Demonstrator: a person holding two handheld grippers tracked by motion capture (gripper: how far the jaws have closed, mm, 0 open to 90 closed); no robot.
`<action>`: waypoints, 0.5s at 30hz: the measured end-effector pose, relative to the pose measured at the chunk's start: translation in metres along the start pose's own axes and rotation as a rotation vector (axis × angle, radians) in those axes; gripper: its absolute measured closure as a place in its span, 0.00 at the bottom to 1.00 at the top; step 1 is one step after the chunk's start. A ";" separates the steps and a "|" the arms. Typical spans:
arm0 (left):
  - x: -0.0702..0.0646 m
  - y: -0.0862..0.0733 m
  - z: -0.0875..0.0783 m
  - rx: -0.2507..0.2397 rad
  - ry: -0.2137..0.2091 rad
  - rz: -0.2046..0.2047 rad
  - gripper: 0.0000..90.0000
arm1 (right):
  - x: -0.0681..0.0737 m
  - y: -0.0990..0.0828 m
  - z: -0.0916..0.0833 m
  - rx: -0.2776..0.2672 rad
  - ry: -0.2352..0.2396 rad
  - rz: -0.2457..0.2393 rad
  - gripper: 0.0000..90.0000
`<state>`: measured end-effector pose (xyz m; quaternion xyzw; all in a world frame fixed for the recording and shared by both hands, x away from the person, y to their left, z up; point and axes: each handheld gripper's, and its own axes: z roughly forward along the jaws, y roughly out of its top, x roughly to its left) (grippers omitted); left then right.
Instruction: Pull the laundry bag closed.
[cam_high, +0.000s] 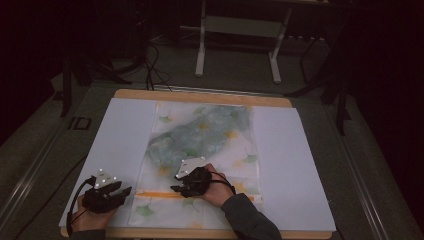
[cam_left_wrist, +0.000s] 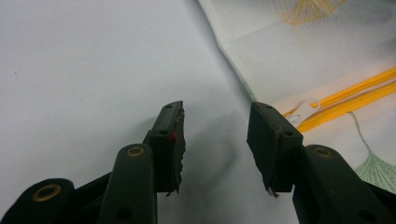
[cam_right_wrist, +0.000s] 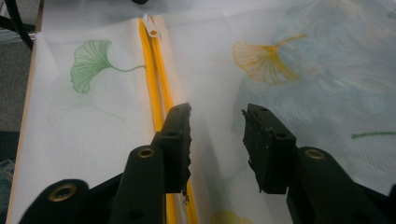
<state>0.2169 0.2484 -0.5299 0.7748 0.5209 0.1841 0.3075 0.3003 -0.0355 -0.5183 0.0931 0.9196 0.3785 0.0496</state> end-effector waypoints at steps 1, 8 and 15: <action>0.000 0.000 0.000 0.000 0.000 0.000 0.62 | 0.000 0.000 0.001 0.000 0.002 -0.001 0.69; 0.000 0.000 0.000 0.001 -0.002 0.002 0.62 | 0.005 0.004 0.007 -0.004 0.013 -0.014 0.72; -0.001 0.001 0.000 0.000 -0.005 0.003 0.62 | 0.010 0.011 0.016 0.007 0.026 -0.042 0.77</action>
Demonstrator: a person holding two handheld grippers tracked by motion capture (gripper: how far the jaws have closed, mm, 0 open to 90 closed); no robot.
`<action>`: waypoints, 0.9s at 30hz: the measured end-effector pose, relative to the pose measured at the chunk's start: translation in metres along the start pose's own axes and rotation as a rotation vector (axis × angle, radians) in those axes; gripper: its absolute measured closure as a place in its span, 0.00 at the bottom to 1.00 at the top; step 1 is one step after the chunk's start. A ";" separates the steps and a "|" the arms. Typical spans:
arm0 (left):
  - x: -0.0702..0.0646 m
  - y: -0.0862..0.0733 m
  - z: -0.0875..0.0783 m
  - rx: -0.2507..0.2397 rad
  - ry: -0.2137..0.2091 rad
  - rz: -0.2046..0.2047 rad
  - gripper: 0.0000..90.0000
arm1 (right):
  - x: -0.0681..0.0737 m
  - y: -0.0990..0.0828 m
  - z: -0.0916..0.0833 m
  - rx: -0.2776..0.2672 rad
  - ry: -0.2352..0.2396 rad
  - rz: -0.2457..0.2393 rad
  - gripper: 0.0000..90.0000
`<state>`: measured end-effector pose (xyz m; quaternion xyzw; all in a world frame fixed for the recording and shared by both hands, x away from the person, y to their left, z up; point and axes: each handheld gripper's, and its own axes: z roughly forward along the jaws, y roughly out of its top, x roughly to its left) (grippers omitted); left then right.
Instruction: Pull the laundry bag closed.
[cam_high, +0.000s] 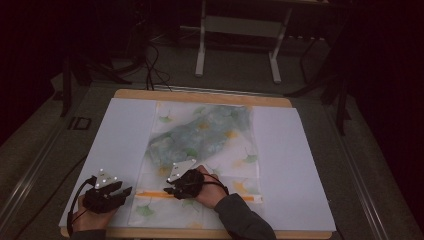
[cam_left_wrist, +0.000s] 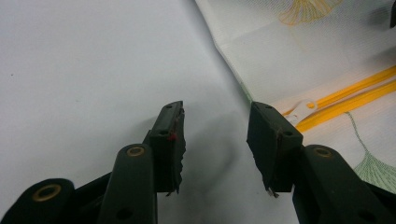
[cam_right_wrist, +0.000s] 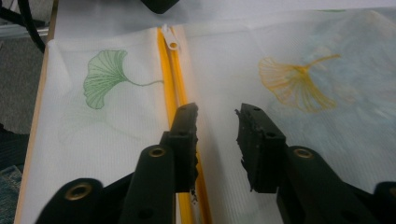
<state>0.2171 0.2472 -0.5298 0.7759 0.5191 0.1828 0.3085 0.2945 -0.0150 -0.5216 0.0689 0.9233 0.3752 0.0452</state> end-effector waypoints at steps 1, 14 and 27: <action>0.000 0.000 0.000 0.000 0.000 0.001 0.62 | 0.001 0.001 0.001 0.001 -0.003 -0.003 0.78; -0.002 0.001 0.001 0.000 -0.009 0.008 0.64 | 0.003 0.013 0.014 0.018 0.013 -0.029 0.81; -0.001 0.001 0.000 -0.010 -0.005 -0.001 0.64 | 0.009 0.031 0.035 0.021 0.055 -0.040 0.80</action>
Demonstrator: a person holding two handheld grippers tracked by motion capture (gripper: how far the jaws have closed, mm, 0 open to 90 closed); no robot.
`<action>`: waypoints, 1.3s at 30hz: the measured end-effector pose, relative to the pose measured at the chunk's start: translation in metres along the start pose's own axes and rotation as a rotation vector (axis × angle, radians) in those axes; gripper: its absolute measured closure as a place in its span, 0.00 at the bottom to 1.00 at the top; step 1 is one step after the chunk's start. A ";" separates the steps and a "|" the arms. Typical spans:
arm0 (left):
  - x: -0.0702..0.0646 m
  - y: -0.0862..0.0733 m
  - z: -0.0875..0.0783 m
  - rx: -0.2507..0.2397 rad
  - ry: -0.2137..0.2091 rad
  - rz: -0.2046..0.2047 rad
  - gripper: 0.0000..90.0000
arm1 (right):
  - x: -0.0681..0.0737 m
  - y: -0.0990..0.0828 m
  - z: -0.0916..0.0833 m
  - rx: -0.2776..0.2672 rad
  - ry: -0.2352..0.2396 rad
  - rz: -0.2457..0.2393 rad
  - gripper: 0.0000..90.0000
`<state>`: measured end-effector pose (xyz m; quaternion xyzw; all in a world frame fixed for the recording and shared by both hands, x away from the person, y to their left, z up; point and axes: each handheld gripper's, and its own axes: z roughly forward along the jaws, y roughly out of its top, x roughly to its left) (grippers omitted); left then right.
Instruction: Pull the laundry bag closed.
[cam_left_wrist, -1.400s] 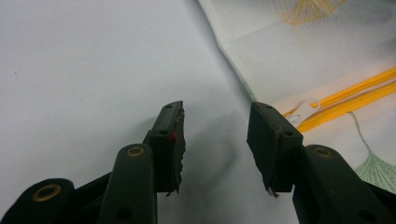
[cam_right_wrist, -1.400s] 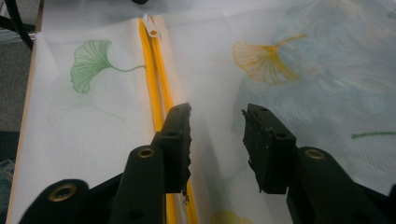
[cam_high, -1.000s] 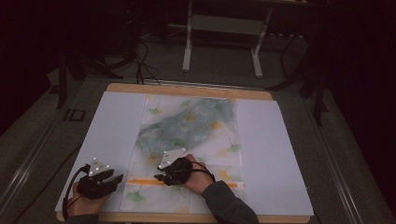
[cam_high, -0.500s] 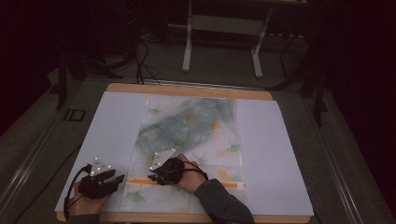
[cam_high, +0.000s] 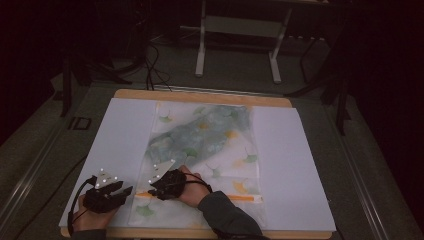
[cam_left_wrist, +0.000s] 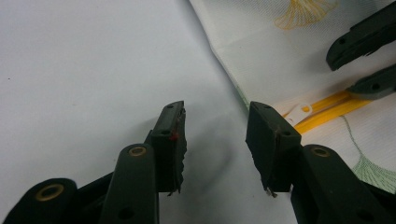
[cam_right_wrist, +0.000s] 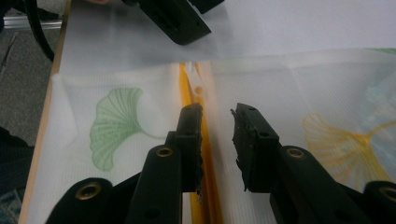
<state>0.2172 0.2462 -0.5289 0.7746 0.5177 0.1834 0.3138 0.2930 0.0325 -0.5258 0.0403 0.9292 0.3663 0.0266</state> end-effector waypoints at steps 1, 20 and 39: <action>0.000 0.000 0.000 0.000 0.001 0.002 0.63 | 0.000 0.001 0.001 0.002 0.003 0.000 0.80; 0.001 0.000 -0.001 -0.004 0.004 0.001 0.63 | 0.005 0.022 0.027 0.047 0.045 0.000 0.80; -0.001 -0.001 -0.004 -0.007 -0.033 -0.006 0.64 | 0.008 0.025 0.025 0.077 0.045 0.010 0.93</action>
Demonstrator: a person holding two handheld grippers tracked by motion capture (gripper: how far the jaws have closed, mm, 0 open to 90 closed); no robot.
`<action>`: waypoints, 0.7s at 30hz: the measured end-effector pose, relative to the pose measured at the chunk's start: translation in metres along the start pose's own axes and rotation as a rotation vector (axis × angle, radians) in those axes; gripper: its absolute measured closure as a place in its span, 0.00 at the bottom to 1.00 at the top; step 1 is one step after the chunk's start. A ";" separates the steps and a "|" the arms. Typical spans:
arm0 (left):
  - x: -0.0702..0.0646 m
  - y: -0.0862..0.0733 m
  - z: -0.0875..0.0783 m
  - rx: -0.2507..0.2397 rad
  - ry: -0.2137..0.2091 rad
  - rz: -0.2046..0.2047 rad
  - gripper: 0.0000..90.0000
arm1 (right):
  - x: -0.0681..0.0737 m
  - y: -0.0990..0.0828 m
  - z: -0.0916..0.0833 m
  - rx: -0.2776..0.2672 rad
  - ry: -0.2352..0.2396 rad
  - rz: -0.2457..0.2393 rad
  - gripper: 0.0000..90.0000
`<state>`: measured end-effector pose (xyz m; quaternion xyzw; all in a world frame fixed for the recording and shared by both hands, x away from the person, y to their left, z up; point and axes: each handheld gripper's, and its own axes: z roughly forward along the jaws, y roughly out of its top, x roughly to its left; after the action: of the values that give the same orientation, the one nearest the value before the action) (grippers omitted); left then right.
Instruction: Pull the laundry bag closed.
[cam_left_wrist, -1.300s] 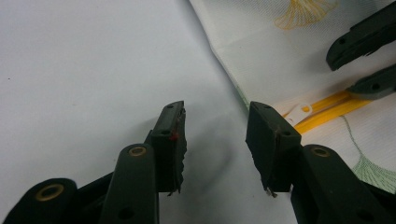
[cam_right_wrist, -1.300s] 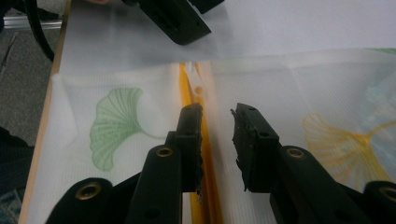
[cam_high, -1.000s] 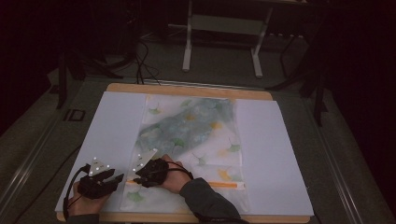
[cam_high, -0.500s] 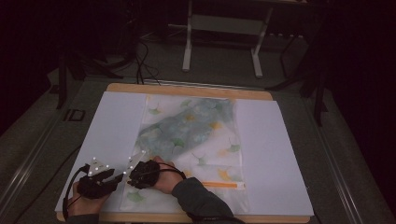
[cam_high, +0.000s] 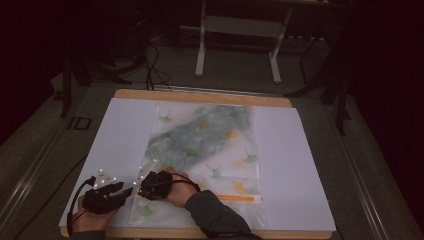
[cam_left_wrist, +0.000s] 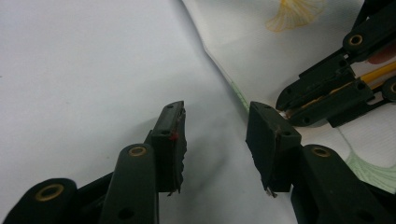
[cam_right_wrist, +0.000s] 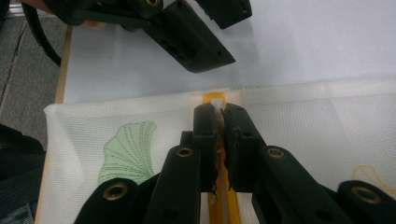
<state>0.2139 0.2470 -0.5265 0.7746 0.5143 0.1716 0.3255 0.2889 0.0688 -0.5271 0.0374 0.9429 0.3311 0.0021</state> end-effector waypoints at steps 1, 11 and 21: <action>-0.001 0.000 0.000 -0.002 -0.002 -0.002 0.64 | 0.000 0.000 -0.001 -0.002 -0.003 -0.001 0.93; -0.004 -0.003 -0.005 0.003 -0.031 -0.009 0.64 | 0.003 0.000 -0.005 -0.010 -0.018 -0.008 0.93; -0.013 -0.006 -0.008 0.024 -0.110 0.011 0.63 | 0.003 -0.001 -0.005 -0.009 -0.023 -0.005 0.94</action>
<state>0.1993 0.2391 -0.5237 0.7897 0.4934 0.1243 0.3429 0.2860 0.0654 -0.5239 0.0387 0.9413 0.3350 0.0140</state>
